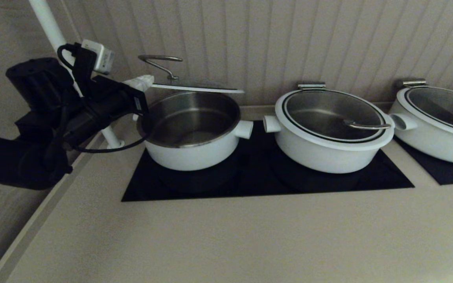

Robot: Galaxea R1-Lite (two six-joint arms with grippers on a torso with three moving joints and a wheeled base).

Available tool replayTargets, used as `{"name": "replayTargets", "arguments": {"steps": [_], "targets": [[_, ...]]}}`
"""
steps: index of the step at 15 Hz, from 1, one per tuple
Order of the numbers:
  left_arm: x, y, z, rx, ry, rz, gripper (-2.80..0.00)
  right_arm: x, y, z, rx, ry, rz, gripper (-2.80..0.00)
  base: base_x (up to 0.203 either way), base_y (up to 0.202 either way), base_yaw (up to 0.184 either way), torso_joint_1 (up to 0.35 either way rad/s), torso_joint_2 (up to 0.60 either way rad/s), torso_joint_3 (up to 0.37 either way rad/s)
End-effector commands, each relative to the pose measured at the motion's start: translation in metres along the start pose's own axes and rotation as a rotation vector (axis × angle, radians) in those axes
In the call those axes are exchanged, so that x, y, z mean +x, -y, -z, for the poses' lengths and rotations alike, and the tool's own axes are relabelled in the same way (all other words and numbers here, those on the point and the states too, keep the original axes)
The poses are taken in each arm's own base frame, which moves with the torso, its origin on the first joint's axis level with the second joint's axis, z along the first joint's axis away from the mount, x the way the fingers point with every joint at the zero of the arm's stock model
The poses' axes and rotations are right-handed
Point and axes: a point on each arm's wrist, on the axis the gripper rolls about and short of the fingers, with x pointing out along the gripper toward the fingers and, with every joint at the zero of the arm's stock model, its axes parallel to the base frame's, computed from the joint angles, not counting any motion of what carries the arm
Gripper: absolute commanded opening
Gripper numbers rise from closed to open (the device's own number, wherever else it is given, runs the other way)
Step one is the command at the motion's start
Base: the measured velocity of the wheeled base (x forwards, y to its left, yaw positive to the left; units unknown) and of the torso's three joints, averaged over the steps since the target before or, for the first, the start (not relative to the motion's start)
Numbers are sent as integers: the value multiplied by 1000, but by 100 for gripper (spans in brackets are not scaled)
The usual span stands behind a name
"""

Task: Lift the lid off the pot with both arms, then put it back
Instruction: Close the pot lid

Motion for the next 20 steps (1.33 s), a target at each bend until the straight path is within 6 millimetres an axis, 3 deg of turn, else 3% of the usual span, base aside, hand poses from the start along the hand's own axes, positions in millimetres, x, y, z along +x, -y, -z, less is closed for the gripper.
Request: {"name": "replayTargets", "arguments": {"steps": [1,7,20], "targets": [[3,0,4,1,1,1,-280,0,0,0,-1,-1,-1,-280,0,0,0,0,0,0],[7,1,17,19,30,-3,-280,0,0,0,-1,-1,-1,-280,0,0,0,0,0,0],[-16,8,31,13,-54,11,-280,0,0,0,-1,-1,-1,-280,0,0,0,0,0,0]]}}
